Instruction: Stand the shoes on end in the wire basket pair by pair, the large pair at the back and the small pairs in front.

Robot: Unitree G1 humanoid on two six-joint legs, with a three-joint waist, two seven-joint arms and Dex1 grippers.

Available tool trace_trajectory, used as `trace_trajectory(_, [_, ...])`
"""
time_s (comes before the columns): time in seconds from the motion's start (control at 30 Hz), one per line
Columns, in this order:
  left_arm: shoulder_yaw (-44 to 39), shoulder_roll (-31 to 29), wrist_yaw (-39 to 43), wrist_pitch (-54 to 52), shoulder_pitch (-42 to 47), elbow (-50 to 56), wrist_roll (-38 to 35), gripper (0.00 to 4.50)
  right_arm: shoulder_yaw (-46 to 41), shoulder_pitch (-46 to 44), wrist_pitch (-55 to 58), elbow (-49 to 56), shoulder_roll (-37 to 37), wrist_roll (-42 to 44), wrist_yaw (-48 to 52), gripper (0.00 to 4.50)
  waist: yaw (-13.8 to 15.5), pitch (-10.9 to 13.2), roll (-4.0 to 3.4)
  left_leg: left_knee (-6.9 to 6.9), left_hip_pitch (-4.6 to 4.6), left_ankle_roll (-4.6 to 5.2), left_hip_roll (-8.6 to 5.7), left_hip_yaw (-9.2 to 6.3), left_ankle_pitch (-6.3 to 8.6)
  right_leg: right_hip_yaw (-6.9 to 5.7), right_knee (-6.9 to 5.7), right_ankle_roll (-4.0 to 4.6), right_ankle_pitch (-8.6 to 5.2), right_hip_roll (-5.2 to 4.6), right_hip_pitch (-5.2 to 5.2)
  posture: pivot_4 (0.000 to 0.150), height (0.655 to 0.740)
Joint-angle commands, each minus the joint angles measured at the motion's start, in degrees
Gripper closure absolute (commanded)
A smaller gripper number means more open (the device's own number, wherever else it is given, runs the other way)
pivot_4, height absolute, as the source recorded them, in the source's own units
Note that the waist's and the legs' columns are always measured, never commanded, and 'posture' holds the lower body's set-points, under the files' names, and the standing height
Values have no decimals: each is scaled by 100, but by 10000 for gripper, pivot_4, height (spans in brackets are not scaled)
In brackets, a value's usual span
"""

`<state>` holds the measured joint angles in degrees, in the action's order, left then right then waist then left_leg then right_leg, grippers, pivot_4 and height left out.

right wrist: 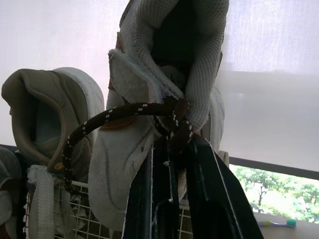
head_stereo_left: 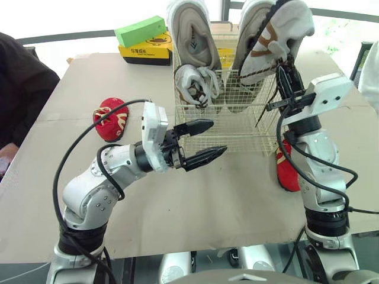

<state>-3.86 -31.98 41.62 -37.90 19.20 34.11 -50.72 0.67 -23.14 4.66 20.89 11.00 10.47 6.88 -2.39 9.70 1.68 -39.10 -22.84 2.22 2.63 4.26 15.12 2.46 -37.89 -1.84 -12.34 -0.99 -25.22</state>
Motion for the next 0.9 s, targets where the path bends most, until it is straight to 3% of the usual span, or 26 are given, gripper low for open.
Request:
trace_trajectory(0.03, [-95,-40,-856,-465,439,782,-668,3874,-30,214,73,44,49,-48,125,44710,-2,0,0,0,-1,0,0,0,0,0,0,0,0,0,0,1500,7400])
trace_trajectory(0.4, [-295,-188,-2277,-806,570,1065,-1627,3874,-51,1020,547,579,276,-33,482,44710,-11,-1,1,0,17,0,0,4,0,5,-1,-5,-4,2,11,1500,7400])
trace_trajectory(0.57, [-551,-548,-1390,-399,-291,622,-1020,3874,-144,981,889,736,425,51,676,44710,-1,0,-1,7,14,-1,-1,3,0,2,1,0,-2,3,6,1500,7400])
trace_trajectory(0.9, [-641,-746,-316,272,-855,136,-286,3874,-111,784,1916,1381,569,466,832,44710,38,2,1,17,-6,-1,-2,4,1,-1,20,2,-2,-9,-2,1500,7400])
